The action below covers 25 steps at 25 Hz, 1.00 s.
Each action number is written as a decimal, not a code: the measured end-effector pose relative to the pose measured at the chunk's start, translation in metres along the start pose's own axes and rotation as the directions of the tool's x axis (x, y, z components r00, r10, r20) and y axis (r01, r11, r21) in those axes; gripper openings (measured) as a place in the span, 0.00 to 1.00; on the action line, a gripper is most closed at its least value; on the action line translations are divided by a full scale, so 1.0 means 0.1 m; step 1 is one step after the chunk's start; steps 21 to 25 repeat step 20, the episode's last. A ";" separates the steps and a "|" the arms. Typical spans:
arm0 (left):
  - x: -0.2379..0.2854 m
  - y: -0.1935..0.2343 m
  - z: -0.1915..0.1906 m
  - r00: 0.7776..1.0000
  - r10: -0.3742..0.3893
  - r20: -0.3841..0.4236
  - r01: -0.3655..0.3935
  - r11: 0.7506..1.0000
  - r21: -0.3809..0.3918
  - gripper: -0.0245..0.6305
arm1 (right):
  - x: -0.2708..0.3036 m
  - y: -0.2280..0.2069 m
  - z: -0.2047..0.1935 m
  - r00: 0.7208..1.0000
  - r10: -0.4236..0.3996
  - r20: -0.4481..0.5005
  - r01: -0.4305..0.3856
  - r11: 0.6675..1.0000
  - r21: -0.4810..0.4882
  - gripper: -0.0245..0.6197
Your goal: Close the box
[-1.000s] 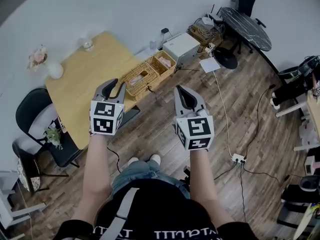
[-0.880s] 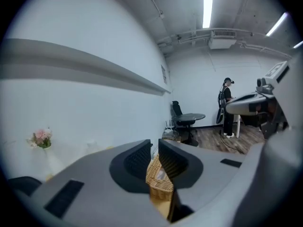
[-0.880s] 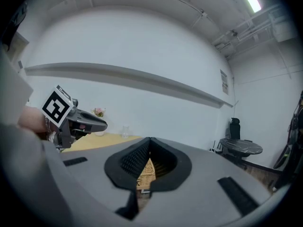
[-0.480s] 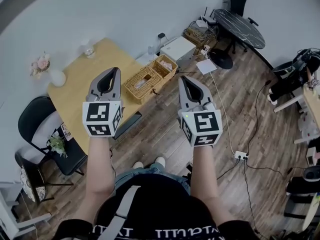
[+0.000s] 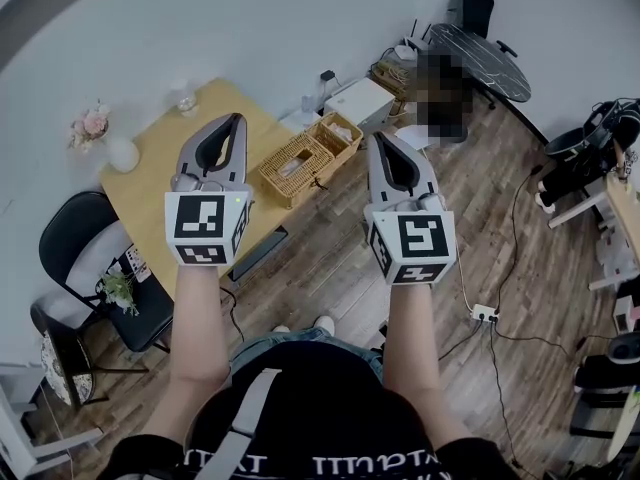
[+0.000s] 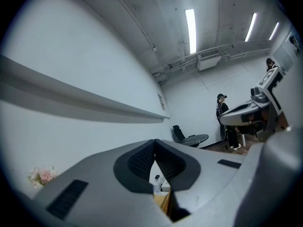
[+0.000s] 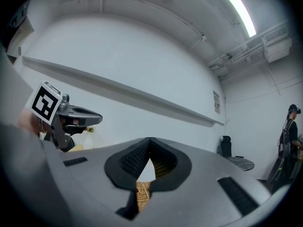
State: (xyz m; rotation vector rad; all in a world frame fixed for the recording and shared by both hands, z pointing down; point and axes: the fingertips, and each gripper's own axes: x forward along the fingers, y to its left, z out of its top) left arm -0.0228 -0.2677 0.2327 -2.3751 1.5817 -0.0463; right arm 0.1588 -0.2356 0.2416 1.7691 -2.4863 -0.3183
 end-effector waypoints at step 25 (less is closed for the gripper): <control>-0.02 0.03 0.27 0.997 0.001 0.073 -0.006 0.998 0.064 0.06 | 0.02 0.03 0.17 1.000 -0.002 0.026 0.003 1.000 -0.022 0.06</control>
